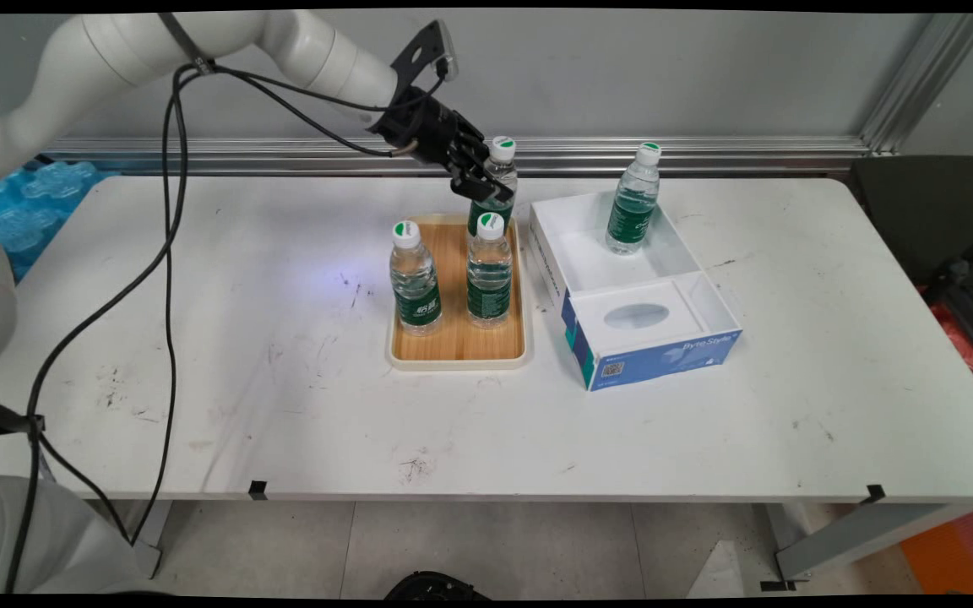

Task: Place the picked object on the tray

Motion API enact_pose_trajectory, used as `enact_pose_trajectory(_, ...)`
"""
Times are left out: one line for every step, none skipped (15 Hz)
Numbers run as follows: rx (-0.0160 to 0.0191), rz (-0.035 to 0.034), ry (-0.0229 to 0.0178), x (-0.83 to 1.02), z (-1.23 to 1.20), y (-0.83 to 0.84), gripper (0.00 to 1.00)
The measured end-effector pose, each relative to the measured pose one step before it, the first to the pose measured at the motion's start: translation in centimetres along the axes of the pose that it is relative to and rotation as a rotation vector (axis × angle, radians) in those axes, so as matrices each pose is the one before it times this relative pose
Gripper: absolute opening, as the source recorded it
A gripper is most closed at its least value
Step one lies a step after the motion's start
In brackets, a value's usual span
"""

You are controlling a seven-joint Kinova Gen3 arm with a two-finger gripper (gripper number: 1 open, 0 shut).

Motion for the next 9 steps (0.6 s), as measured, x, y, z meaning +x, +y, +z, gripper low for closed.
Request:
enact_pose_trajectory(-0.00138,0.00217,0.00354,-0.115,0.198,-0.041,0.0)
enact_pose_trajectory(-0.0017,0.00295,0.00508,-0.176,0.274,-0.066,0.0)
enact_pose_trajectory(-0.00187,0.00299,0.00533,-0.189,0.296,-0.075,0.0)
enact_pose_trajectory(-0.00197,0.00261,0.00444,-0.196,0.294,-0.069,0.0)
enact_pose_trajectory(-0.00192,0.00231,0.00362,-0.148,0.248,-0.046,0.0)
enact_pose_trajectory(-0.00119,0.00144,0.00193,-0.107,0.154,-0.028,0.0)
enact_pose_trajectory(-0.0005,0.0017,0.002,-0.146,0.16,-0.038,0.0)
enact_pose_trajectory(-0.0004,0.00165,0.00142,-0.103,0.13,-0.028,0.0)
enact_pose_trajectory(-0.00054,0.00245,0.00224,-0.189,0.209,-0.043,0.0)
